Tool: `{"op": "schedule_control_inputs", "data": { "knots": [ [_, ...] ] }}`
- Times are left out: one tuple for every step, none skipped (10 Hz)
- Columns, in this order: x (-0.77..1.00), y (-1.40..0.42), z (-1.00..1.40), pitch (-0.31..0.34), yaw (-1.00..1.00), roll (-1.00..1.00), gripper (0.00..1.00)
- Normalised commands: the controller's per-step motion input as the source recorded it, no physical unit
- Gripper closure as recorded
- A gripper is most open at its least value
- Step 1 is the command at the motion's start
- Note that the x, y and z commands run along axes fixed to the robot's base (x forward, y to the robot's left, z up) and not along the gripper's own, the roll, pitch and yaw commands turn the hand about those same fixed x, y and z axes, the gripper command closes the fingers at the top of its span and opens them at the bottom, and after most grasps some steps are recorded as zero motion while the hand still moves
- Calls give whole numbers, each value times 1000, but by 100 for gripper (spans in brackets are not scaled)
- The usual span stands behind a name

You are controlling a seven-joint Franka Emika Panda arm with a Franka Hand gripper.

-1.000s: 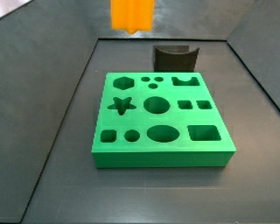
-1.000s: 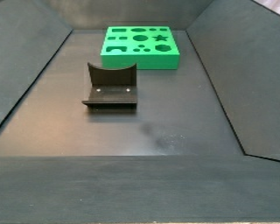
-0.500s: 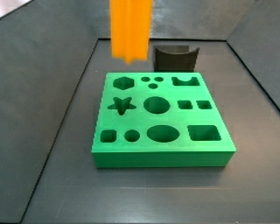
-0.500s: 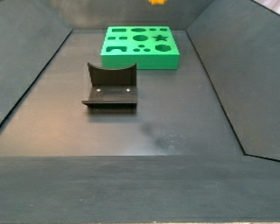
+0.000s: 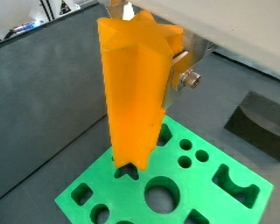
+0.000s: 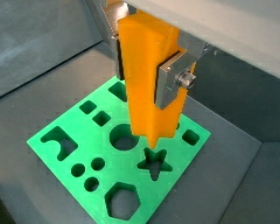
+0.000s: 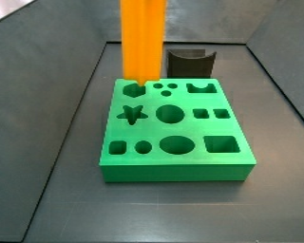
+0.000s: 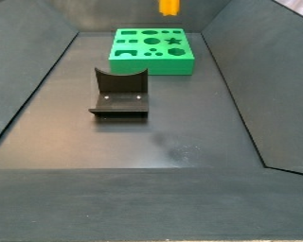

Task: Pick up the star object. Move up. Move to above the board. Insert the star object.
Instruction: Insert the star object.

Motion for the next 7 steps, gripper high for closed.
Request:
{"op": "schedule_control_inputs", "data": {
  "knots": [
    [0, 0, -446, 0, 163, 266, 100],
    [0, 0, -420, 0, 151, 314, 100],
    [0, -9, -346, 0, 120, 276, 100],
    [0, -23, -91, 0, 0, 10, 100],
    [0, -14, -66, -4, 0, 0, 100],
    [0, 0, -397, 0, 31, 166, 100],
    [0, -9, -483, -3, 34, 210, 100]
  ]
}}
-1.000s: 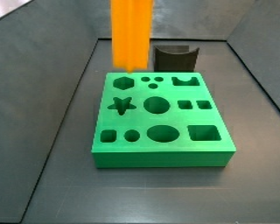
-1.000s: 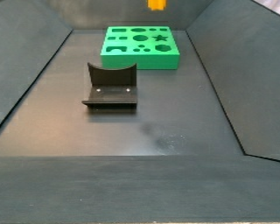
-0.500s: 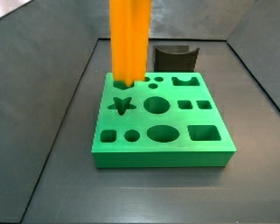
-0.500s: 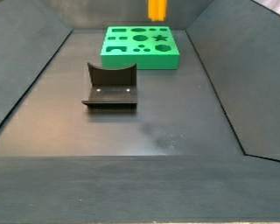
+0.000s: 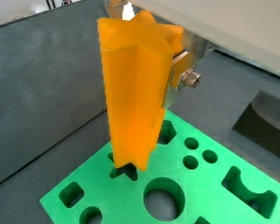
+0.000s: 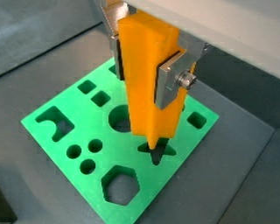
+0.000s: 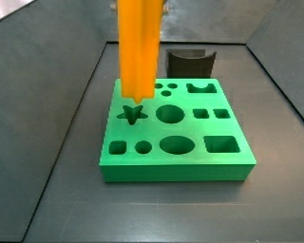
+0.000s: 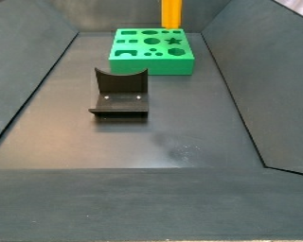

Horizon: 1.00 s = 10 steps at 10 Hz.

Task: Pick up the star object. Move up. Move to above the board. Insert the star object.
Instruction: Insert the star object.

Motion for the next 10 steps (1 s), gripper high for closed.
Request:
{"op": "schedule_control_inputs", "data": {
  "knots": [
    [0, 0, -354, 0, 0, 117, 100],
    [0, 0, -194, 0, 0, 0, 100],
    [0, 0, -169, -20, 0, 0, 100],
    [0, -9, -174, -30, 0, 0, 100],
    [-9, -23, -234, -34, 0, 4, 100],
    [-20, -34, -246, -50, 0, 0, 100],
    [0, -31, -146, -73, 0, 0, 100],
    [-9, -23, -180, -87, 0, 0, 100],
    [-40, -31, -197, -69, 0, 0, 100],
    [-71, -40, -194, -67, 0, 0, 100]
  ]
}}
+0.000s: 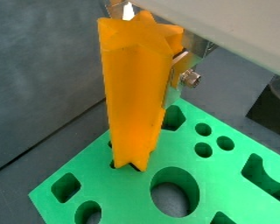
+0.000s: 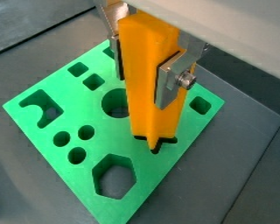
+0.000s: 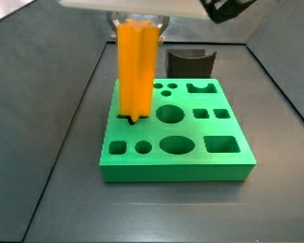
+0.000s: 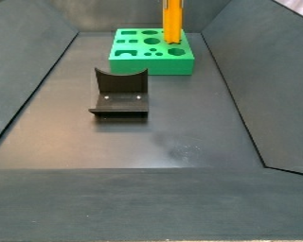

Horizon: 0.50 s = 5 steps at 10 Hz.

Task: Pick up the star object. Move up. Move to above the board. Insert the star object.
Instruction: Insert the star object.

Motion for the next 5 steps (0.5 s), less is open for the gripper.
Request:
{"op": "schedule_control_inputs", "data": {
  "knots": [
    [-74, -51, -183, -67, 0, 0, 100],
    [-126, -54, -174, -71, 0, 3, 100],
    [-246, 0, -3, -53, -11, 0, 100],
    [-200, 0, 0, -59, -6, -21, 100],
    [-111, 0, 0, -54, 0, 0, 100]
  ]
}}
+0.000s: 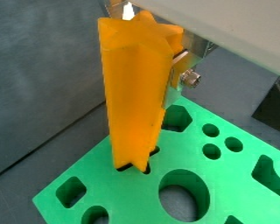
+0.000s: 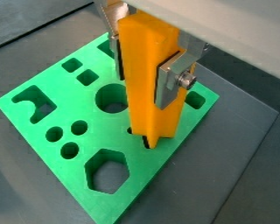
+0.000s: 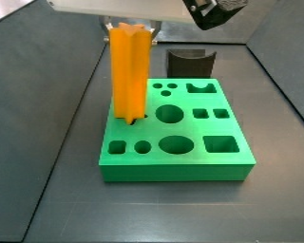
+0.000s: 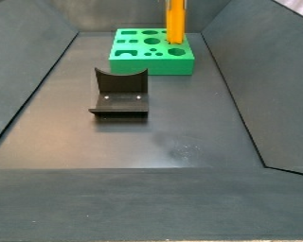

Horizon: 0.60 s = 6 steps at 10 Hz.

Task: Pick up the star object. Move up. Move to above the board. Insert the star object.
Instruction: Insert the star object.

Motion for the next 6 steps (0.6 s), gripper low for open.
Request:
{"op": "schedule_control_inputs", "data": {
  "knots": [
    [-100, -29, -169, -84, 0, 19, 100],
    [0, -60, -269, -107, 0, 11, 100],
    [63, -40, -311, -77, 0, 21, 100],
    [126, -14, -297, -47, 0, 36, 100],
    [209, -3, -243, -13, 0, 24, 100],
    [234, 0, -220, 0, 0, 29, 100]
  ]
}}
